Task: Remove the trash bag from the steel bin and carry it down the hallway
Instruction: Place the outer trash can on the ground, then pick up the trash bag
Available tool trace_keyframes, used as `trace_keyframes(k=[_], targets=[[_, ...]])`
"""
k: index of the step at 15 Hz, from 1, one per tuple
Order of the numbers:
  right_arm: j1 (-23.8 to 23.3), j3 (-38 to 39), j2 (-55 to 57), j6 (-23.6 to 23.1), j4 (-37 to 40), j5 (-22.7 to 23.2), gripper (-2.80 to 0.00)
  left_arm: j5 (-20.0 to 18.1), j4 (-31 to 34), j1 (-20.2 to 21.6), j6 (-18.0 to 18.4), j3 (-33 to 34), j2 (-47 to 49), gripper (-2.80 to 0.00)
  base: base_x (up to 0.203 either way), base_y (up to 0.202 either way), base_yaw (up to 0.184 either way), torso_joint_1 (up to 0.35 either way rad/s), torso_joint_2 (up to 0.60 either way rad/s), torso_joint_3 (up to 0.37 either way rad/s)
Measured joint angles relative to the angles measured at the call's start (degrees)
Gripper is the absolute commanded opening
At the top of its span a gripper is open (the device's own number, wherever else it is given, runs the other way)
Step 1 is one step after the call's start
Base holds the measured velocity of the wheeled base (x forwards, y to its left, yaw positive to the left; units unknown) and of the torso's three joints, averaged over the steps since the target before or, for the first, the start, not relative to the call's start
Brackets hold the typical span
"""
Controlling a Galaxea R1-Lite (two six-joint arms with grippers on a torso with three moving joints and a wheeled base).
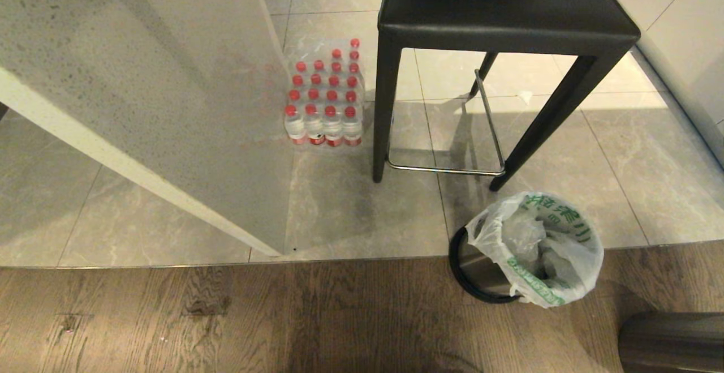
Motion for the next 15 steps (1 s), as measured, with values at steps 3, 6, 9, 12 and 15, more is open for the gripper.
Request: trace_keyframes(k=[3,6,9,12,15], targets=[[3.31,6.12,-4.54,-1.40,-5.31,4.29,-2.80,0.00,-0.02,0.00,0.00,0.00,0.00,-2.80,0.000,0.000,0.000,0.000,0.00,0.000],[3.97,7.90,-0.25,1.94,-12.60,4.55,-2.80,0.00,-0.02,0.00,0.00,0.00,0.00,-2.80,0.000,0.000,0.000,0.000,0.00,0.000],[4.14,7.01,10.49,2.71,-20.92,4.55,-2.80,0.00,-0.02,0.00,0.00,0.00,0.00,-2.80,0.000,0.000,0.000,0.000,0.00,0.000],[4.60,4.06,22.55,-0.98,-29.65,4.58,0.00,0.00,-0.02,0.00,0.00,0.00,0.00,-2.80,0.000,0.000,0.000,0.000,0.00,0.000],[4.89,2.10,33.69,-3.17,-37.70,5.26,0.00,0.00,-0.02,0.00,0.00,0.00,0.00,-2.80,0.000,0.000,0.000,0.000,0.00,0.000]])
